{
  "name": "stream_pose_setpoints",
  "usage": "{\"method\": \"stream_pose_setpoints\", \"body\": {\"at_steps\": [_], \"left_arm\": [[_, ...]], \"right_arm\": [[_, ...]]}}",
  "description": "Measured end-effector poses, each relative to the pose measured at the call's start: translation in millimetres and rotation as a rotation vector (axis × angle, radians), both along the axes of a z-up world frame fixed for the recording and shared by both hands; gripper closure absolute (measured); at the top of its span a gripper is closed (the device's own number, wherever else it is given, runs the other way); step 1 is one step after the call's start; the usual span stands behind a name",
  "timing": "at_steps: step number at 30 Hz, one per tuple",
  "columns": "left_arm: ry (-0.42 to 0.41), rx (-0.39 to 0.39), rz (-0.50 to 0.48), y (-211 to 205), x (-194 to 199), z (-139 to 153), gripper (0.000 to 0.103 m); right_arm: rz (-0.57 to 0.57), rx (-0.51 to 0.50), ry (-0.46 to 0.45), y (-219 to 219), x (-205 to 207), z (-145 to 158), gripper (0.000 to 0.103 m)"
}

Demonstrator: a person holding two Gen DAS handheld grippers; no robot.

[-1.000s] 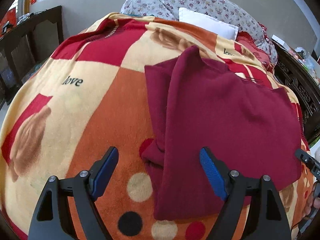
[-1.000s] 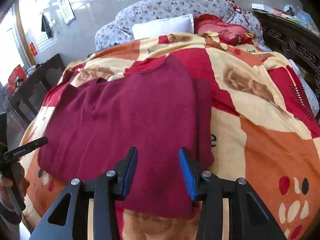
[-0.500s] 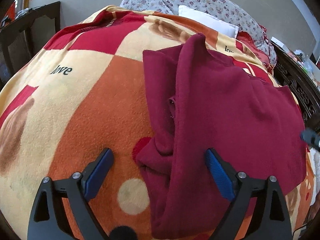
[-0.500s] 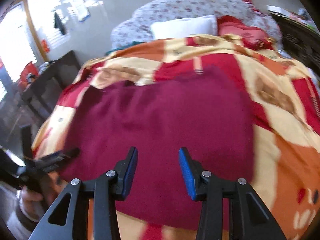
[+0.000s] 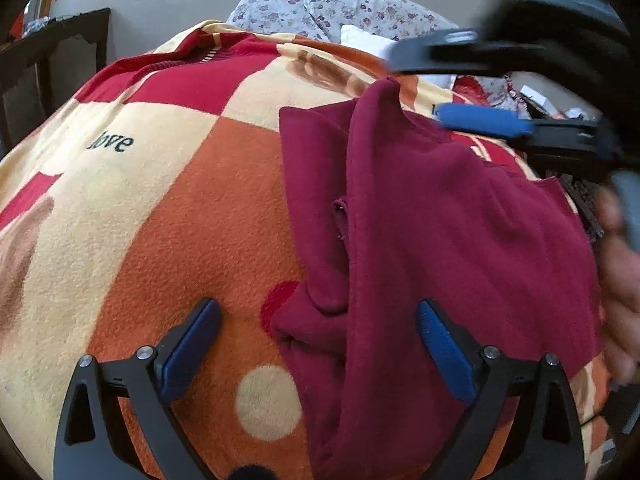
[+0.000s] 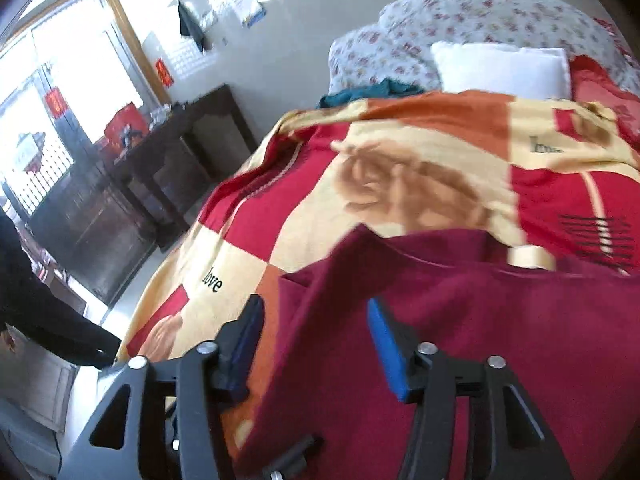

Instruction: Fold small clothes

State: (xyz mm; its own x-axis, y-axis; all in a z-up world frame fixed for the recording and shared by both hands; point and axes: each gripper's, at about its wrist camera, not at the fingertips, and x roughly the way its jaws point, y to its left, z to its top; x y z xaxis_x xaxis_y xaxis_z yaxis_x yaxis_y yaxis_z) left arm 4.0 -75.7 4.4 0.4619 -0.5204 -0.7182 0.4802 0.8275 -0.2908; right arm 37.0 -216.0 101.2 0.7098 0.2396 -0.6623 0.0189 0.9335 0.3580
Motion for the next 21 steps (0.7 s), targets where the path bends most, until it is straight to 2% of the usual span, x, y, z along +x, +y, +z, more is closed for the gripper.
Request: {"method": "stream_pose_setpoints", "body": {"at_steps": [4, 6, 7, 11, 12, 14, 15, 17, 19, 21], "left_arm": [[0.043, -0.066, -0.005, 9, 8, 0, 0.005], [0.051, -0.075, 0.002, 11, 10, 0, 0.005], [0.058, -0.088, -0.001, 13, 10, 1, 0.005], [0.080, -0.124, -0.004, 20, 12, 3, 0.005], [0.089, -0.139, 0.000, 22, 14, 3, 0.005], [0.097, -0.140, -0.001, 22, 16, 3, 0.005], [0.095, -0.133, -0.005, 22, 15, 3, 0.005], [0.078, -0.112, -0.012, 18, 13, 4, 0.005], [0.072, -0.102, -0.012, 17, 13, 4, 0.005], [0.070, -0.100, -0.008, 18, 13, 4, 0.005]], "right_arm": [[0.042, -0.022, 0.079, 13, 32, -16, 0.045], [0.042, -0.109, 0.109, 21, 43, -22, 0.088], [0.036, -0.141, 0.108, 23, 45, -21, 0.098], [0.067, -0.102, 0.038, 26, 40, -8, 0.100], [0.108, -0.072, 0.008, 29, 41, -5, 0.102], [0.130, -0.076, 0.025, 34, 50, -9, 0.101], [0.118, -0.095, 0.059, 35, 57, -16, 0.101], [0.088, -0.068, 0.098, 27, 62, -29, 0.101], [0.084, -0.001, 0.070, 14, 49, -27, 0.101], [0.057, 0.000, 0.041, 3, 32, -19, 0.099]]}}
